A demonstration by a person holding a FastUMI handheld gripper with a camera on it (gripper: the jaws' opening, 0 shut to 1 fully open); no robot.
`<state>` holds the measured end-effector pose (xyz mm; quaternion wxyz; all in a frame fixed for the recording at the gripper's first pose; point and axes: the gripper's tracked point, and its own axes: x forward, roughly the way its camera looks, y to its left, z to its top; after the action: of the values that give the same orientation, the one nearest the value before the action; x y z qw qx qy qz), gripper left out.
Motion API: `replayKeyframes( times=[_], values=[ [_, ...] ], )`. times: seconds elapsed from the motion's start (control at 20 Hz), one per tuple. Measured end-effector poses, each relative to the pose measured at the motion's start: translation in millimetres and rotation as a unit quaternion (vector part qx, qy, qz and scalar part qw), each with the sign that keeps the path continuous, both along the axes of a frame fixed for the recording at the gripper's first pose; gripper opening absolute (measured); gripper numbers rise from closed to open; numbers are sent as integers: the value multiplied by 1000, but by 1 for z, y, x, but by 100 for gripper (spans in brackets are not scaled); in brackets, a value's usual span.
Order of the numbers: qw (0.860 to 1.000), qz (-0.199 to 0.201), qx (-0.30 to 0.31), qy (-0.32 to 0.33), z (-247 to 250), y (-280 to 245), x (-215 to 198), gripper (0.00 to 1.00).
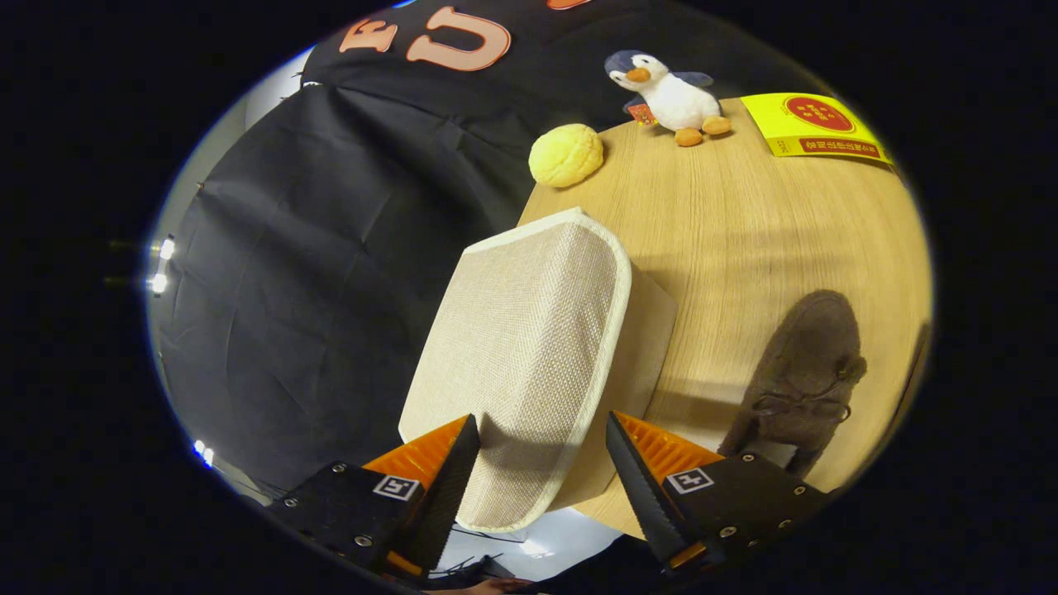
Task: Open the storage box then place both shoes into the box .Put the left shoe in first, then the right shoe, with the right side of both shoes facing outward in a uniform manner.
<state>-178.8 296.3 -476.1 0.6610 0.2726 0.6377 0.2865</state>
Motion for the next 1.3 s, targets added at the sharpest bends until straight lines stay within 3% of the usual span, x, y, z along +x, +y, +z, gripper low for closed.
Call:
replayKeyframes(
  times=[0.15, 0.45, 0.65, 0.8, 1.05, 1.3],
  values=[
    [999, -18, 32, 30, 2, 10, -2, 91],
    [994, -55, 88, 18, 54, 12, 9, 71],
    [992, -71, 104, -18, 94, 19, 33, 54],
    [989, -80, 114, -51, 128, 33, 45, 32],
    [988, -64, 116, -74, 160, 78, 55, 27],
    [988, -51, 124, -81, 183, 136, 58, 14]
  ],
)
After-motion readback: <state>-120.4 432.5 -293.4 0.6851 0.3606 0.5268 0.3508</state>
